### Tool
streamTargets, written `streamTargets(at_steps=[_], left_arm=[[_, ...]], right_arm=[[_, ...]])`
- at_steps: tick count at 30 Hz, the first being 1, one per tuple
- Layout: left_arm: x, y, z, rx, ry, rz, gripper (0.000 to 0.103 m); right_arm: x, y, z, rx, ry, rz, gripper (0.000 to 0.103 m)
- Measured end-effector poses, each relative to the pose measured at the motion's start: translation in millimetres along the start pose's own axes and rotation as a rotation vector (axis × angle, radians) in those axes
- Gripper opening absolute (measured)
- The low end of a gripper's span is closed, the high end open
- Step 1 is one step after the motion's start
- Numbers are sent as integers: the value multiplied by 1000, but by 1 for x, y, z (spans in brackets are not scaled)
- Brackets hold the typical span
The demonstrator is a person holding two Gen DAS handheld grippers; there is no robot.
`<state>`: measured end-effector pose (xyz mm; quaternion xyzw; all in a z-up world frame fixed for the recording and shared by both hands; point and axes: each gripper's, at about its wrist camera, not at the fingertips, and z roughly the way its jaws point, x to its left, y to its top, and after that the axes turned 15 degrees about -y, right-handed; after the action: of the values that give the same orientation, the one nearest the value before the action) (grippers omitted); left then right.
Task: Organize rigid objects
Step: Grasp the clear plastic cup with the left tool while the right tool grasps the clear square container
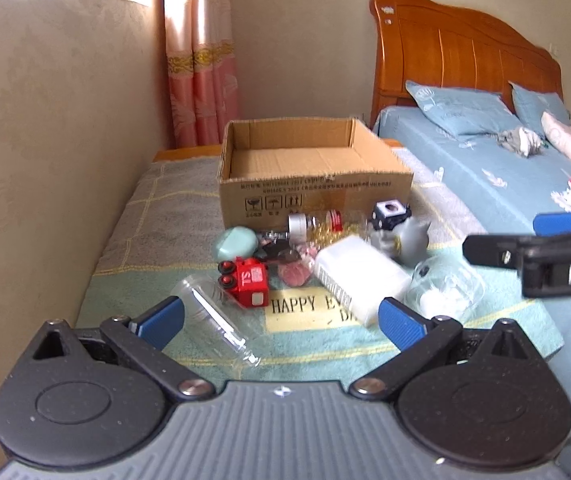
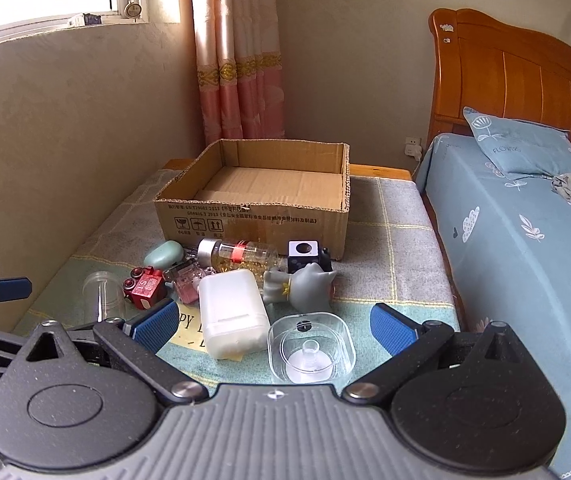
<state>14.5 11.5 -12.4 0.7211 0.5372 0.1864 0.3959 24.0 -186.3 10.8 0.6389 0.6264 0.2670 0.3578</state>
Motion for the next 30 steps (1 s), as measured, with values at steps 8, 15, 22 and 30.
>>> streamTargets(at_steps=[8,15,22,30], left_arm=[[34,-28,19,73,35,-53,102],[61,-39,36,128,66,-70,102],[69,-33,55,131,76,-46,102],[76,-18,79,141,93,1,102]], right_arm=[[-21,-26,48,88,-52,-86,103],[-36,-48,74,176,-19,-105,103],[-25,-61,93,222,40,-159,103],[-21,-66,105,237,21,-195,103]])
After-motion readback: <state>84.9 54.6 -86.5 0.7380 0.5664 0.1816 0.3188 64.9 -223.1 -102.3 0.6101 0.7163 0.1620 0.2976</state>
